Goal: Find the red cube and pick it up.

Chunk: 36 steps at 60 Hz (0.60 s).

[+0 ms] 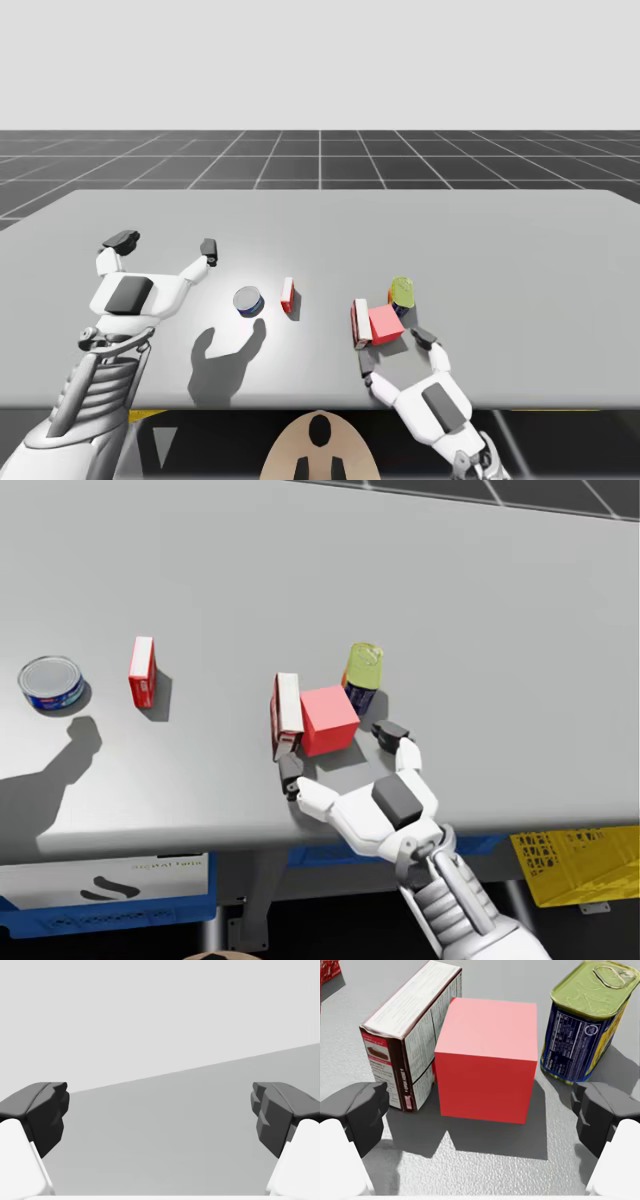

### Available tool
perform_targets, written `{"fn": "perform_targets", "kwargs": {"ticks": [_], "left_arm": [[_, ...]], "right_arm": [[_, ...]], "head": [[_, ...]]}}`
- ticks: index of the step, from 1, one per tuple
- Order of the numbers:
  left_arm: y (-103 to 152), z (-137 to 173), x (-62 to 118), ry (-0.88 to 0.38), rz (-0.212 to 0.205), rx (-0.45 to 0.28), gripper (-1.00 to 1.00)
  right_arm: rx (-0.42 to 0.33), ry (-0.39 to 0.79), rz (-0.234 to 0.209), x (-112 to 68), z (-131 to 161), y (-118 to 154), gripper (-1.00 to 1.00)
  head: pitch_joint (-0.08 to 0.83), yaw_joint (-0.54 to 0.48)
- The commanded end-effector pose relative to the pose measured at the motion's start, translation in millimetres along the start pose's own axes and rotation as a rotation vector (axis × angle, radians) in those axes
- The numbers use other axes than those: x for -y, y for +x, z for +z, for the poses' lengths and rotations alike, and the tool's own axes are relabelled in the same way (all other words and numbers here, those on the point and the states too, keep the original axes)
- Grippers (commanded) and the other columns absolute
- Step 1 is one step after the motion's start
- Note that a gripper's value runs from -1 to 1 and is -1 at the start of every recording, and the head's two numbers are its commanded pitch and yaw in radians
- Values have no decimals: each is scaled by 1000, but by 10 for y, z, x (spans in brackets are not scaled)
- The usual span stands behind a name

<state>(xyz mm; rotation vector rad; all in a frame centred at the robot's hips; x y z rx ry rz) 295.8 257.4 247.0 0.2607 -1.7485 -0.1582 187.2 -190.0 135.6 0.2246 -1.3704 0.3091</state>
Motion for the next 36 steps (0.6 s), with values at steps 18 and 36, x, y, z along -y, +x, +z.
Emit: {"fn": "perform_targets", "kwargs": {"ticks": [18,36], "left_arm": [[1,1,0,0,0,0,-1000],[7,-1,-3,1,0,3,-1000]], "right_arm": [[-13,-31,-60,-44,-456,48,-1000],[-19,-16,-39,-71,-616,157,-1000]], "head": [[770,-226],[769,-221]]}}
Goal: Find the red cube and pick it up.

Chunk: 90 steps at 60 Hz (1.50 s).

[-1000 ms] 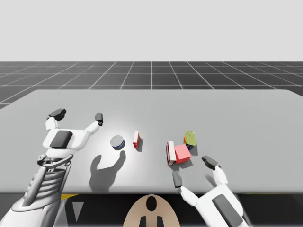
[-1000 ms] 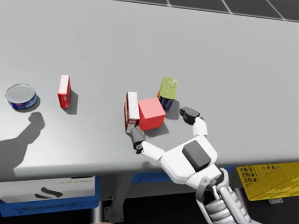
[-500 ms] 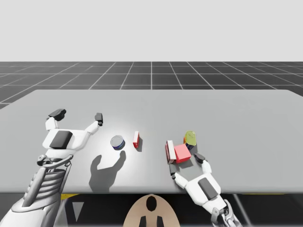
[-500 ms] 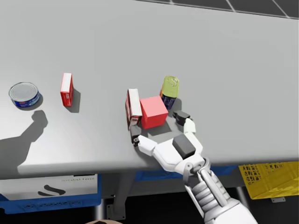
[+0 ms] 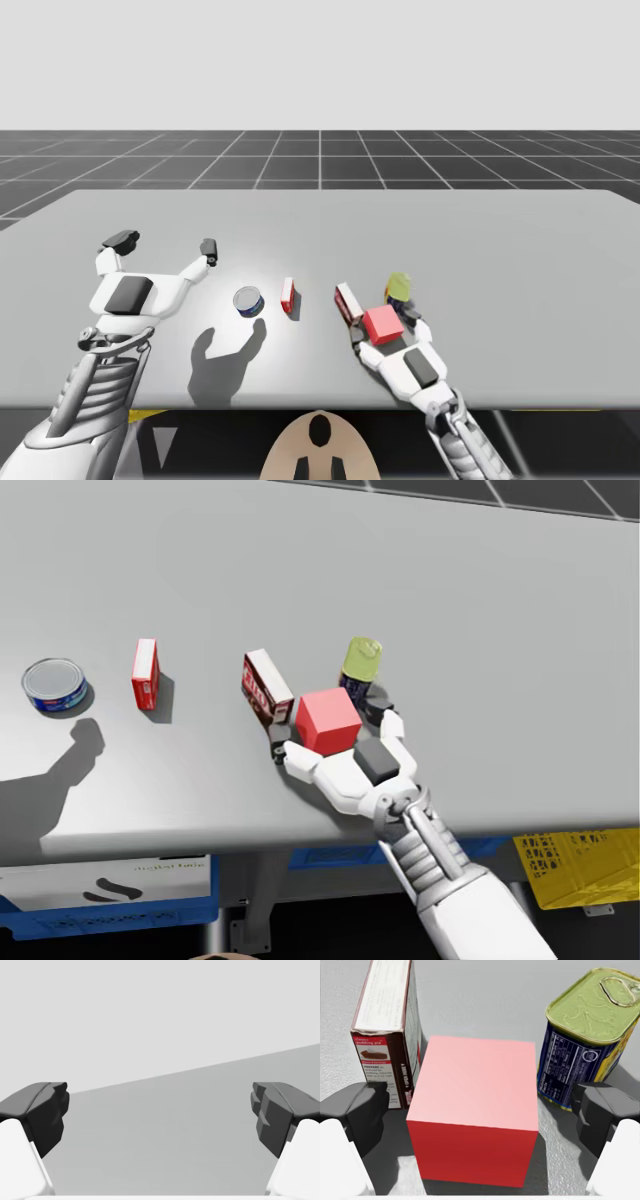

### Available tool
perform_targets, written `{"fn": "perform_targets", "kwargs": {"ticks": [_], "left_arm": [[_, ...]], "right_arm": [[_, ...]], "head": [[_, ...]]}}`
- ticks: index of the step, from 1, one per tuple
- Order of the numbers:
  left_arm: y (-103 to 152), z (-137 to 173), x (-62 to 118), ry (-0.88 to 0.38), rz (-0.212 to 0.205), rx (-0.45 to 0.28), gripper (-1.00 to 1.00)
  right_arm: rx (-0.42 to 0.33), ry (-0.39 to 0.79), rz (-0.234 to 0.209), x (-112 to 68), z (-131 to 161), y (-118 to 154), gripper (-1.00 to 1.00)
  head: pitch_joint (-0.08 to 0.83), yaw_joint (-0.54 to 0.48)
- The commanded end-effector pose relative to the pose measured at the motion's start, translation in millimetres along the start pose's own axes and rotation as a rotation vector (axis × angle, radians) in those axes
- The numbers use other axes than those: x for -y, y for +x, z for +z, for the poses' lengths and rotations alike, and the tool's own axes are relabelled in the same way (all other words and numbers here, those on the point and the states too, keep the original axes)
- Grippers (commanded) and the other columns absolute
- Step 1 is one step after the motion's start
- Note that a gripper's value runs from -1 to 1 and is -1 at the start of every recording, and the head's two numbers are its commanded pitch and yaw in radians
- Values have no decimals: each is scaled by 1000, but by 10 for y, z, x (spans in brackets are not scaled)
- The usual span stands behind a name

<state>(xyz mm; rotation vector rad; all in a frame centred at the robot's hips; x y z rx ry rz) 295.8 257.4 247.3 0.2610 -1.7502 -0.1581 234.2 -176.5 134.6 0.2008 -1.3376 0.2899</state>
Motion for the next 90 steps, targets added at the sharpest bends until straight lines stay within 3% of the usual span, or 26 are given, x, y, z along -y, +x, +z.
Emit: {"fn": "perform_targets", "kwargs": {"ticks": [1,9,11,12,16,17,20,23,31,51,59,66,72,84,90], "left_arm": [[4,-1,-3,0,0,1,-1000],[4,-1,-3,0,0,1,-1000],[4,-1,-3,0,0,1,-1000],[4,-1,-3,0,0,1,-1000],[4,-1,-3,0,0,1,-1000],[4,-1,-3,0,0,1,-1000],[4,-1,-3,0,0,1,-1000],[4,-1,-3,0,0,1,-1000],[-3,-14,1,-3,-5,2,-1000],[-10,1,9,-2,-8,1,-1000],[-12,3,12,-2,-9,1,-1000],[-12,3,12,-2,-9,1,-1000],[-12,3,12,-2,-9,1,-1000],[-12,3,12,-2,-9,1,-1000],[-12,3,12,-2,-9,1,-1000]], "right_arm": [[15,11,-35,-109,-138,84,-1000],[13,45,-39,-114,-155,57,-1000],[24,30,-29,-124,-137,49,-915],[24,16,-32,-128,-129,36,-221],[5,17,-42,-121,-110,23,917],[2,16,-41,-119,-110,20,964],[1,2,-27,-110,-109,10,1000],[-13,14,-45,-104,-104,11,1000],[-15,17,-40,-104,-96,10,1000],[-12,23,-40,-114,-61,6,1000],[-9,25,-39,-115,-51,6,1000],[1,21,-44,-115,-6,38,1000],[29,22,-28,-124,96,158,1000],[155,14,16,-116,352,645,1000],[246,-23,69,-80,470,926,1000]], "head": [[769,-221],[770,-217],[770,-217],[770,-218],[769,-218],[768,-219],[767,-219],[763,-221],[724,-225],[398,-235],[324,-235],[310,-230],[309,-229],[311,-234],[308,-237]]}}
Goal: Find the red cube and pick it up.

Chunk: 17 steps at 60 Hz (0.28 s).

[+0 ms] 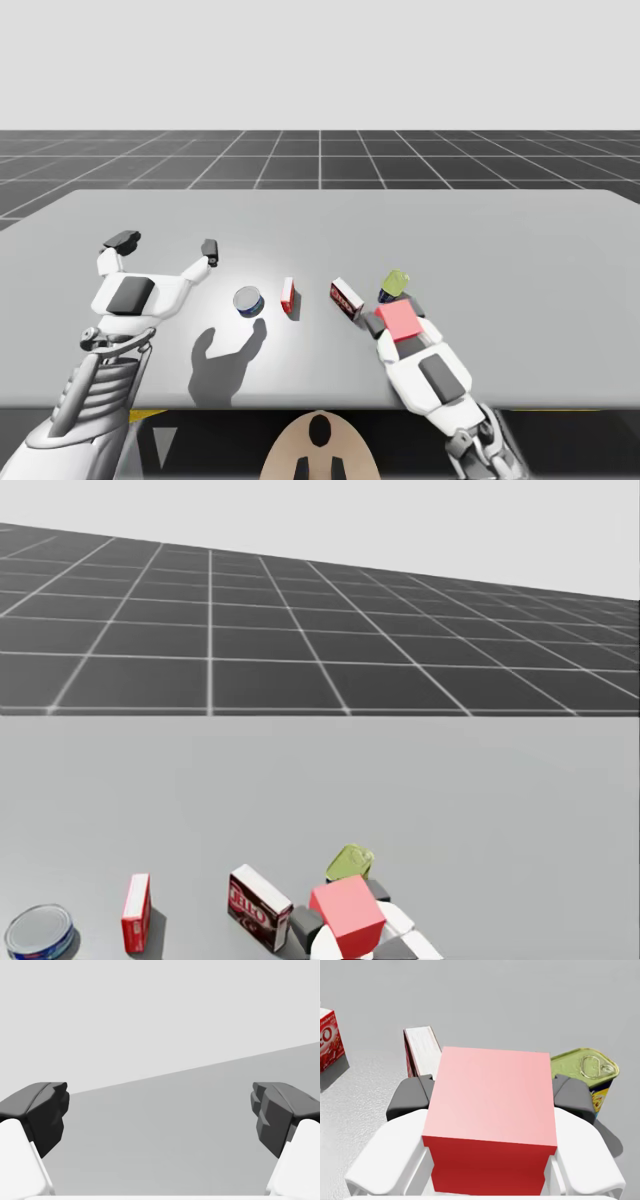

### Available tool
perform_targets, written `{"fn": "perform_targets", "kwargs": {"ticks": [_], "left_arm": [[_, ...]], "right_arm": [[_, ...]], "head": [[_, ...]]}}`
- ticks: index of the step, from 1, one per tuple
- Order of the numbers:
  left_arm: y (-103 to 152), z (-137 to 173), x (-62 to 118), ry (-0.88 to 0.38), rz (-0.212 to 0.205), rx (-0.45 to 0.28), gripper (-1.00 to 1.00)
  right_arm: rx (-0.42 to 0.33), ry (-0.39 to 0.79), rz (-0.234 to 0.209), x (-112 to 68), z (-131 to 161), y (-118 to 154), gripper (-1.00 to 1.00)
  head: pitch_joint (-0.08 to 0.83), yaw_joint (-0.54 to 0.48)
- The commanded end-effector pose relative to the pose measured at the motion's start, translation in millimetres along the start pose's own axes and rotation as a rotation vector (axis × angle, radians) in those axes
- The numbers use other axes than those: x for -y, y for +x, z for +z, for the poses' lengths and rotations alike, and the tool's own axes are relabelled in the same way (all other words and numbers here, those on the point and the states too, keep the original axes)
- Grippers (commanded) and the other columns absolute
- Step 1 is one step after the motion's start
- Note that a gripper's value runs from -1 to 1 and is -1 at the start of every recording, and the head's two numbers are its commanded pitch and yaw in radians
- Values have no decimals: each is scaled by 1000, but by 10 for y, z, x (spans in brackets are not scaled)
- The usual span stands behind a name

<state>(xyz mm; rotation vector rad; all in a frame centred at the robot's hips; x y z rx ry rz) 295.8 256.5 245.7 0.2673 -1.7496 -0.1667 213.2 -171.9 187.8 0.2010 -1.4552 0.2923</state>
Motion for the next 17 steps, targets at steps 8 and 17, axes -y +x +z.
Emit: {"fn": "perform_targets", "kwargs": {"ticks": [8,17], "left_arm": [[0,0,0,0,0,0,-1000],[0,0,0,0,0,0,-1000]], "right_arm": [[240,-41,91,70,213,868,1000],[388,-93,148,73,292,1283,1000]], "head": [[303,-238],[298,-241]]}}
